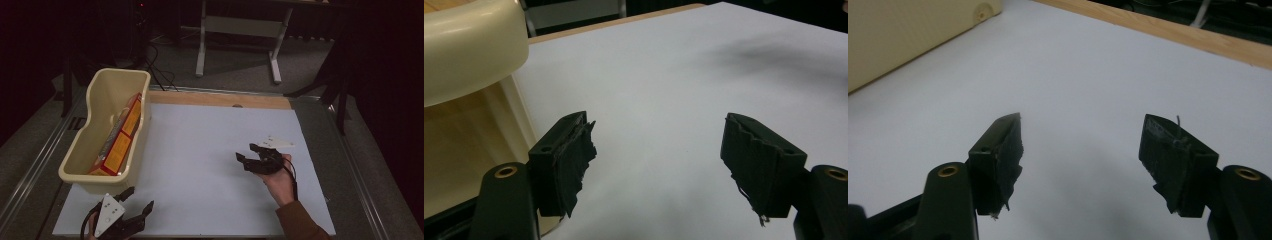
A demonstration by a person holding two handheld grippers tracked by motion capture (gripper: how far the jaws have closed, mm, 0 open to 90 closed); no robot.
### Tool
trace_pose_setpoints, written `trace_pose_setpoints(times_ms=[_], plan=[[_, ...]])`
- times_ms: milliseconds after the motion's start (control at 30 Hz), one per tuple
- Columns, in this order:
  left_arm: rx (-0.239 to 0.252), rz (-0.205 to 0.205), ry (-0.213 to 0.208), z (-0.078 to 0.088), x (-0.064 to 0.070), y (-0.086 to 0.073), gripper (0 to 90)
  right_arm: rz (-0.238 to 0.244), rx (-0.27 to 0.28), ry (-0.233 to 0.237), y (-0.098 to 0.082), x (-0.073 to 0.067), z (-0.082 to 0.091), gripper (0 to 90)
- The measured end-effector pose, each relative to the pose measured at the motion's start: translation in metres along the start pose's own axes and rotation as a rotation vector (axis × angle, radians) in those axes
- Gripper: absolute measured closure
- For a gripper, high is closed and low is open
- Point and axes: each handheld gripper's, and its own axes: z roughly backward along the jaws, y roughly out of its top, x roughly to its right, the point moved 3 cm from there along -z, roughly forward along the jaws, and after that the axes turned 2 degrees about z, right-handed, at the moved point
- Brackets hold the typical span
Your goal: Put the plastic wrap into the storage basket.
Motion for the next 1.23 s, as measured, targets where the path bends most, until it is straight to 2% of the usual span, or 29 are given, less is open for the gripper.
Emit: trace_pose_setpoints(times_ms=[133,200,367,433,567,900,1033,1133,1233], plan=[[-0.006,-0.001,0.008,0.000,-0.001,0.000,28.2,-0.041,0.008,-0.027,-0.017,0.011,0.009,33.7],[-0.007,-0.001,0.012,0.000,-0.001,0.000,28.2,-0.048,0.013,-0.030,-0.020,0.013,0.011,33.7],[-0.011,0.002,0.017,-0.001,-0.002,0.000,28.3,-0.082,0.022,-0.052,-0.045,0.022,0.028,33.7],[-0.005,0.000,0.019,-0.001,-0.002,0.000,28.2,-0.111,0.028,-0.054,-0.054,0.026,0.034,33.8],[-0.004,-0.002,0.025,0.000,-0.002,0.001,28.2,-0.142,0.044,-0.058,-0.061,0.028,0.044,33.9],[-0.009,-0.007,0.053,-0.001,-0.003,0.001,28.2,-0.120,0.076,-0.078,-0.079,0.022,0.075,34.3],[-0.011,-0.008,0.054,-0.001,-0.003,0.001,28.3,-0.127,0.082,-0.076,-0.086,0.017,0.086,34.3],[-0.011,-0.008,0.055,-0.001,-0.003,0.001,28.3,-0.094,0.075,-0.095,-0.089,0.011,0.091,34.3],[-0.012,-0.008,0.055,-0.002,-0.003,0.001,28.3,-0.093,0.084,-0.080,-0.089,0.008,0.091,33.8]])
